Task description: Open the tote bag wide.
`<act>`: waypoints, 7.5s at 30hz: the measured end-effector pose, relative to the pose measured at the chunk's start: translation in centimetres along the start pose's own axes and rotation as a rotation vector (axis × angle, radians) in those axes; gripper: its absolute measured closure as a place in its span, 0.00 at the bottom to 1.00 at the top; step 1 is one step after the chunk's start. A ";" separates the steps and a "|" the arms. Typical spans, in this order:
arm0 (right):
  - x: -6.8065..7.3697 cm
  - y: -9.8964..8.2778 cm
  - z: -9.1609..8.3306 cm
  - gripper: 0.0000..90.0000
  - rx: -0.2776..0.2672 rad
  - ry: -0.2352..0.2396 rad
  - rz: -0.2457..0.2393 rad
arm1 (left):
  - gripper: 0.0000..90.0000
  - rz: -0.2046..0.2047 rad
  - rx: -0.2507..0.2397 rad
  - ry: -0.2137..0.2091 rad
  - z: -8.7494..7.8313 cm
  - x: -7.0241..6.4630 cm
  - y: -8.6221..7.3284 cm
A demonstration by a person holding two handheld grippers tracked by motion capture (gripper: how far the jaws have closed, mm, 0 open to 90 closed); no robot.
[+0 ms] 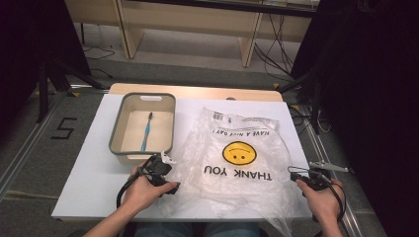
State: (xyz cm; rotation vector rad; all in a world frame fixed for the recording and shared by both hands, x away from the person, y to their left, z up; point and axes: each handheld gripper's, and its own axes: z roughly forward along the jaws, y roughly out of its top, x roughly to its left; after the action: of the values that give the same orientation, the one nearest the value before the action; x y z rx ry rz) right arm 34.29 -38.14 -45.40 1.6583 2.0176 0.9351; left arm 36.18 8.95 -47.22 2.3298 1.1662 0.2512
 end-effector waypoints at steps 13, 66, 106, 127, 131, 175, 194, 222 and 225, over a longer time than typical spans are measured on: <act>0.1 0.0 0.1 1.00 0.000 0.004 -0.003 | 0.78 0.087 0.013 0.048 0.5 -1.0 0.5; 2.1 0.5 1.1 1.00 -0.037 -0.012 -0.039 | 0.99 0.095 -0.209 0.210 -2.9 2.9 10.9; 4.0 1.2 2.9 0.71 -0.028 0.028 -0.136 | 0.71 0.043 -0.270 0.277 -2.4 5.2 13.1; 3.9 1.7 1.1 0.56 -0.172 -0.005 -0.185 | 0.31 0.106 -0.472 0.225 -7.6 2.5 10.6; 4.2 1.7 1.3 0.55 -0.168 0.007 -0.199 | 0.31 0.112 -0.492 0.233 -8.3 2.2 10.4; 8.2 2.8 2.6 0.52 -0.140 0.126 -0.335 | 0.34 0.268 -0.314 0.025 -1.8 -2.3 0.5; 15.1 5.2 6.1 0.50 -0.031 0.295 -0.543 | 0.40 0.256 -0.308 0.017 -0.8 -2.5 0.3; 18.2 4.5 9.1 0.66 0.168 0.324 -0.730 | 0.41 0.267 -0.309 0.010 -0.6 -2.6 0.4; 18.3 4.3 9.2 0.71 0.170 0.319 -0.731 | 0.41 0.269 -0.308 0.011 -0.6 -2.7 0.4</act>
State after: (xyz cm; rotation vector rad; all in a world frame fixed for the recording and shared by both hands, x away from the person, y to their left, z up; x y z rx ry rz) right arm 38.96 -17.81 -46.65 0.7255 2.6826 0.7901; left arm 34.60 6.85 -46.31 2.2040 0.7539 0.5017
